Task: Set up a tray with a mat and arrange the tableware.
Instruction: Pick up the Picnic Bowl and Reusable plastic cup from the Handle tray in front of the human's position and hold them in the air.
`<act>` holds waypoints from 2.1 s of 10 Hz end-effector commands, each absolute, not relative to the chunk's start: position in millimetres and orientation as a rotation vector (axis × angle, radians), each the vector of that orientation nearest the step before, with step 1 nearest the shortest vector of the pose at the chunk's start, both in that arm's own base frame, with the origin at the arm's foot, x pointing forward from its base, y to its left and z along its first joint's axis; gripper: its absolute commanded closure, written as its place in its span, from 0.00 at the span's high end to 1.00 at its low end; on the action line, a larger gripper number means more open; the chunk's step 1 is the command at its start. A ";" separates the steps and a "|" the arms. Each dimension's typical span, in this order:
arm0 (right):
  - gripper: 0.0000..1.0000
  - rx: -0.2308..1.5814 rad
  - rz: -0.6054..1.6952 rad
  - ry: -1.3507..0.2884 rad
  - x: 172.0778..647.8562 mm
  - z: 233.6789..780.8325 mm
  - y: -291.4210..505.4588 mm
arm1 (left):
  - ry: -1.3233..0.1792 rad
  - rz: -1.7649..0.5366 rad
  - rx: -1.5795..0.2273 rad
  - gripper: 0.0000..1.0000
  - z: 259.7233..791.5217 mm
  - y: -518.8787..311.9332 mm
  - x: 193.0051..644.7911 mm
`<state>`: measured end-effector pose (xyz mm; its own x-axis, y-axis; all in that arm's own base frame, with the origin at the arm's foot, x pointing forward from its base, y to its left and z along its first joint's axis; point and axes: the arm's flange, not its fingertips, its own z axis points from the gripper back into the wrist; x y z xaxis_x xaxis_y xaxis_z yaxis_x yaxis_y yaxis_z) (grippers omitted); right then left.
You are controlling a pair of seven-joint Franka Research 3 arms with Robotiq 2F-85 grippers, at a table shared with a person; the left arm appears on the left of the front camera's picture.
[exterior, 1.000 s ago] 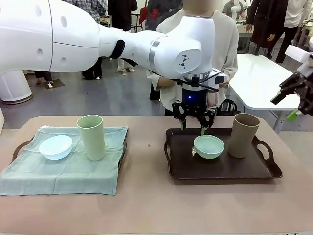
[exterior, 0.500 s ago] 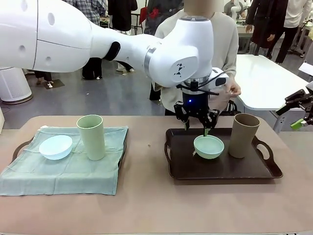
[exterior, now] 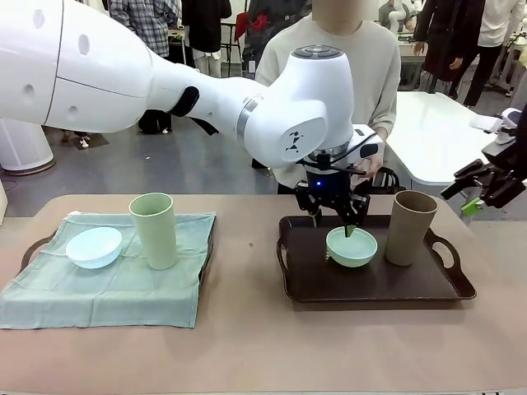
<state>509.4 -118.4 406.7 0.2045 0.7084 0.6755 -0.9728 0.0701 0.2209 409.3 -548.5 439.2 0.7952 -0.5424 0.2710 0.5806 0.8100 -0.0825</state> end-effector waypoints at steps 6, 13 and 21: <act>1.00 0.635 1.445 -0.460 520.3 372.3 -109.2 | -0.322 -0.536 -0.186 0.70 428.8 -552.1 424.1; 1.00 0.654 1.401 -0.477 524.7 374.2 -113.6 | -0.296 -0.452 -0.166 0.70 428.4 -550.5 438.9; 1.00 0.750 1.316 -0.511 537.7 345.8 -83.0 | -0.301 -0.319 -0.117 0.70 419.7 -533.6 453.4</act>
<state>534.7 -90.1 350.3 0.1884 0.6722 0.7160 -0.9774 0.0574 0.2033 452.6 -535.6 424.8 0.8939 -0.3235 0.3104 0.3600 0.9306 -0.0669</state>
